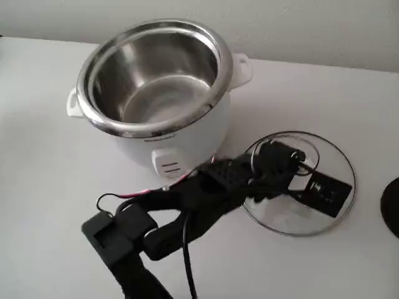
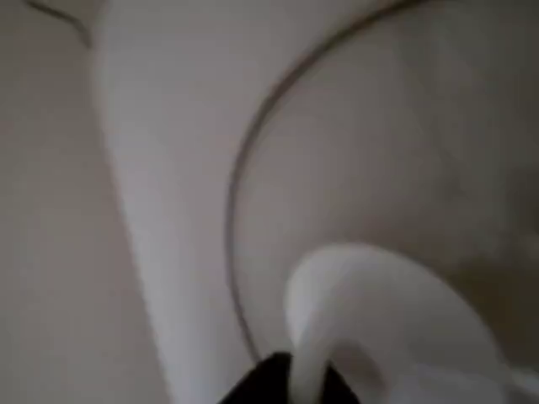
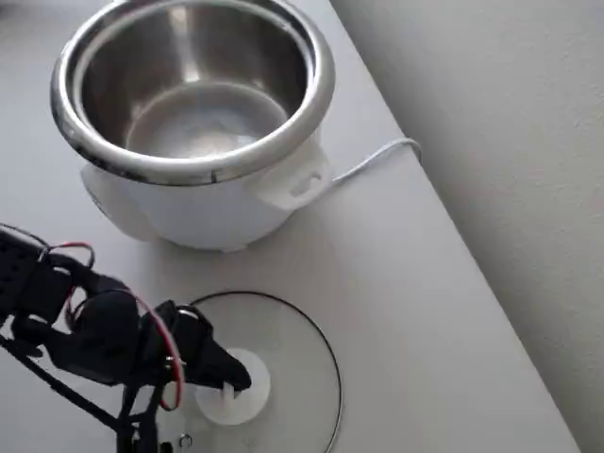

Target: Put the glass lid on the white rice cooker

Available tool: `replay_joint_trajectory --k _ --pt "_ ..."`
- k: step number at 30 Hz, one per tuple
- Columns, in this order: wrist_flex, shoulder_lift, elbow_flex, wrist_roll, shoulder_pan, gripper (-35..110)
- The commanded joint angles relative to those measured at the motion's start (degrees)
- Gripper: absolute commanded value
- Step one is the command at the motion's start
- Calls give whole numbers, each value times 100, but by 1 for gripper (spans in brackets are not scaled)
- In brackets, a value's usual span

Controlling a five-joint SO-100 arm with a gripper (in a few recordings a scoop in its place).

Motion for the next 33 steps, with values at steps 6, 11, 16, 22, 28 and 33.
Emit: replay_joint_trajectory --k 6,11,16,22,28,33 --pt "3190 202 -2812 387 123 0" --pt "3366 536 -2830 615 264 0" --pt "3208 879 -2839 976 606 0" --pt "2918 1582 -2839 984 738 0" --pt "2839 2619 -2839 958 598 0" --pt "2900 3630 -2839 940 325 0"
